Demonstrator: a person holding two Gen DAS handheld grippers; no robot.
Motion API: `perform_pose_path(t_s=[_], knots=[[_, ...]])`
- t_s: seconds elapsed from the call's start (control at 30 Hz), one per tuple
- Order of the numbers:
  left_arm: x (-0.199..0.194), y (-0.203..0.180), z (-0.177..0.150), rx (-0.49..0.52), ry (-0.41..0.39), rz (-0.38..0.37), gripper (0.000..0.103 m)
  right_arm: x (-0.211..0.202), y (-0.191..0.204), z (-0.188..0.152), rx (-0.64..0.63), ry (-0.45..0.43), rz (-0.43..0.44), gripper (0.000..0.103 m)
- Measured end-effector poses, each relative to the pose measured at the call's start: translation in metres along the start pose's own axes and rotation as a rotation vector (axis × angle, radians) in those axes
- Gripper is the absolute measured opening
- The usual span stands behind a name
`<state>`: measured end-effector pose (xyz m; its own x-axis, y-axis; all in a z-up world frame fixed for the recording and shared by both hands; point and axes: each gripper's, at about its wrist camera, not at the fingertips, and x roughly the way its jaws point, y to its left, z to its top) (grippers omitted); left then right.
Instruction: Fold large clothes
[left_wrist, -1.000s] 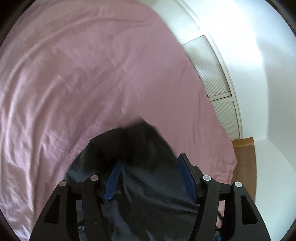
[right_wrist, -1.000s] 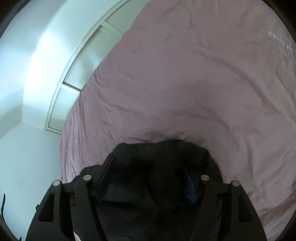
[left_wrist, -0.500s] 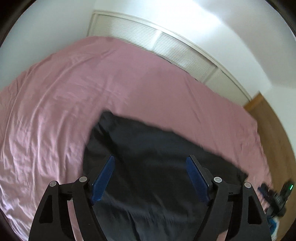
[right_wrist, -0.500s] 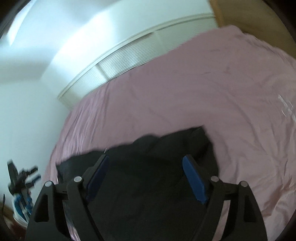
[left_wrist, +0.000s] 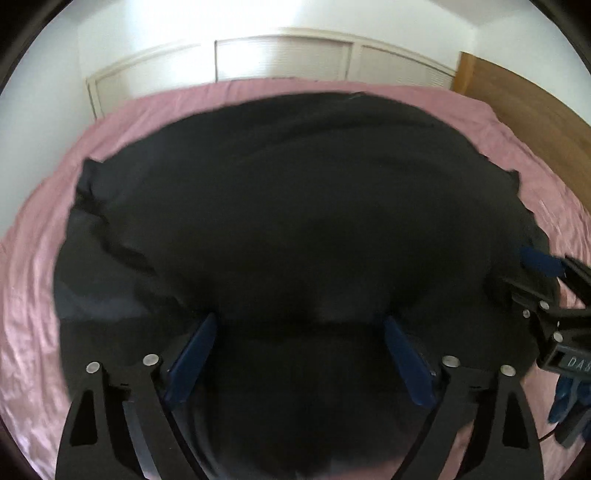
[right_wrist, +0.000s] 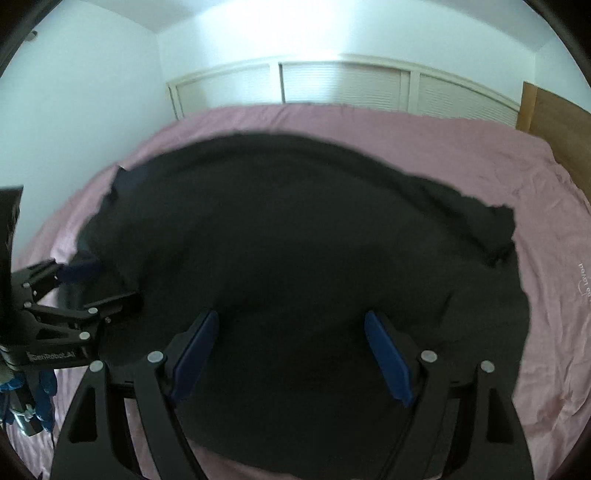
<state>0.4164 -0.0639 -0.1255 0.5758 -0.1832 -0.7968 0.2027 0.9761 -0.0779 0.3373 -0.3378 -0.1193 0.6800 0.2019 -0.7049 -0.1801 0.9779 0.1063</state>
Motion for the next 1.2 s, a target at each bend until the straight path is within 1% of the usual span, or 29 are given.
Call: perform_pose_path(t_s=[0.03, 0.13, 0.2, 0.3, 0.37, 0.43, 0.47, 0.5, 0.53, 0.6, 0.63, 0.67, 0.73, 0.77, 0.8, 0.83, 0.87, 0.9, 0.93, 1.0, 1.07, 1.1, 1.17, 1.2], knots=[[0.008, 0.006, 0.008, -0.018, 0.009, -0.006, 0.097, 0.006, -0.002, 0.002, 0.003, 0.001, -0.007, 0.081], [0.036, 0.025, 0.042, -0.059, 0.049, 0.004, 0.101, 0.030, -0.023, 0.024, 0.028, 0.009, -0.037, 0.088], [0.047, 0.035, 0.059, -0.099, 0.066, 0.010, 0.102, 0.049, -0.038, 0.042, 0.052, 0.032, -0.049, 0.091], [0.062, 0.050, 0.085, -0.146, 0.100, 0.022, 0.102, 0.072, -0.066, 0.065, 0.124, 0.063, -0.064, 0.091], [0.068, 0.058, 0.100, -0.156, 0.114, 0.045, 0.102, 0.082, -0.081, 0.077, 0.163, 0.079, -0.083, 0.091], [0.067, 0.063, 0.114, -0.157, 0.113, 0.076, 0.102, 0.091, -0.100, 0.089, 0.206, 0.098, -0.109, 0.091], [0.061, 0.065, 0.120, -0.164, 0.099, 0.087, 0.101, 0.094, -0.109, 0.094, 0.223, 0.112, -0.133, 0.091], [0.057, 0.066, 0.123, -0.168, 0.089, 0.085, 0.100, 0.094, -0.118, 0.099, 0.236, 0.119, -0.173, 0.091], [0.048, 0.065, 0.126, -0.168, 0.068, 0.075, 0.099, 0.093, -0.121, 0.101, 0.240, 0.117, -0.195, 0.091], [0.032, 0.055, 0.125, -0.131, 0.032, 0.049, 0.098, 0.081, -0.128, 0.106, 0.246, 0.095, -0.224, 0.091], [0.026, 0.048, 0.126, -0.113, 0.021, 0.031, 0.098, 0.071, -0.128, 0.106, 0.253, 0.073, -0.211, 0.091], [0.020, 0.037, 0.122, -0.088, 0.011, -0.003, 0.098, 0.065, -0.129, 0.107, 0.252, 0.059, -0.200, 0.091], [0.014, 0.020, 0.113, -0.053, 0.004, -0.060, 0.098, 0.045, -0.113, 0.105, 0.226, 0.021, -0.159, 0.091], [0.014, 0.010, 0.110, -0.040, 0.007, -0.082, 0.098, 0.040, -0.107, 0.106, 0.218, 0.009, -0.140, 0.091], [0.017, 0.004, 0.109, -0.025, 0.018, -0.103, 0.098, 0.032, -0.094, 0.101, 0.204, -0.003, -0.099, 0.091], [0.026, -0.006, 0.107, -0.006, 0.040, -0.118, 0.098, 0.026, -0.087, 0.098, 0.192, -0.009, -0.072, 0.091], [0.038, -0.013, 0.106, 0.008, 0.057, -0.109, 0.098, 0.023, -0.081, 0.093, 0.179, -0.009, -0.054, 0.091], [0.044, -0.010, 0.104, 0.011, 0.063, -0.100, 0.098, 0.026, -0.071, 0.087, 0.155, 0.005, -0.041, 0.091], [0.055, -0.008, 0.107, 0.003, 0.071, -0.088, 0.098, 0.032, -0.063, 0.083, 0.134, 0.021, -0.041, 0.091], [0.078, 0.003, 0.118, -0.029, 0.076, -0.066, 0.099, 0.051, -0.062, 0.077, 0.117, 0.059, -0.067, 0.091], [0.091, 0.007, 0.130, -0.071, 0.088, -0.057, 0.100, 0.068, -0.076, 0.077, 0.140, 0.062, -0.086, 0.091], [0.105, 0.010, 0.139, -0.099, 0.106, -0.055, 0.101, 0.077, -0.089, 0.079, 0.171, 0.067, -0.092, 0.091], [0.119, 0.011, 0.142, -0.112, 0.127, -0.041, 0.101, 0.091, -0.109, 0.082, 0.215, 0.076, -0.097, 0.091], [0.128, 0.011, 0.146, -0.105, 0.135, -0.021, 0.102, 0.099, -0.116, 0.084, 0.223, 0.080, -0.101, 0.091]])
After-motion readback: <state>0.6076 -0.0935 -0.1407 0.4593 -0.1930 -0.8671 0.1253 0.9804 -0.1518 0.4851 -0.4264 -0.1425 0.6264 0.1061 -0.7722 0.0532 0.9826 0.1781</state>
